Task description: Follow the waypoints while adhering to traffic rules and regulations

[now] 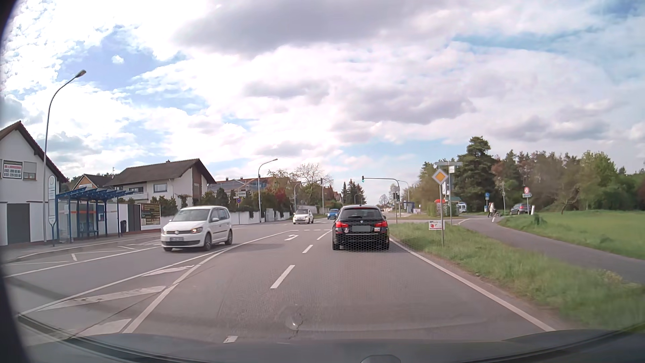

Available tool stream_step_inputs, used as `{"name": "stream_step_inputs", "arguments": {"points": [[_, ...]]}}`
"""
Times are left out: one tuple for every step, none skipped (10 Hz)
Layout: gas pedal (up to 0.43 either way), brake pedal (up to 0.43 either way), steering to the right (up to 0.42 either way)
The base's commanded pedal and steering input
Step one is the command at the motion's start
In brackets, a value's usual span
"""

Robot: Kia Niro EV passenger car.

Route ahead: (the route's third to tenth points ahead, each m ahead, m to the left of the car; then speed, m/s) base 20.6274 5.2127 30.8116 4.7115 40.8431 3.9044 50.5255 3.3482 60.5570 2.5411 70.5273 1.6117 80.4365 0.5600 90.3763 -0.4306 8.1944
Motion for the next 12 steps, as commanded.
{"name": "stream_step_inputs", "arguments": {"points": [[0.197, 0.000, -0.003], [0.189, 0.000, 0.000], [0.169, 0.000, 0.000], [0.157, 0.000, 0.000], [0.157, 0.000, 0.000], [0.157, 0.000, 0.000], [0.150, 0.000, 0.000], [0.150, 0.000, 0.000], [0.150, 0.000, 0.000], [0.150, 0.000, 0.000], [0.138, 0.000, 0.000], [0.138, 0.000, 0.000]]}}
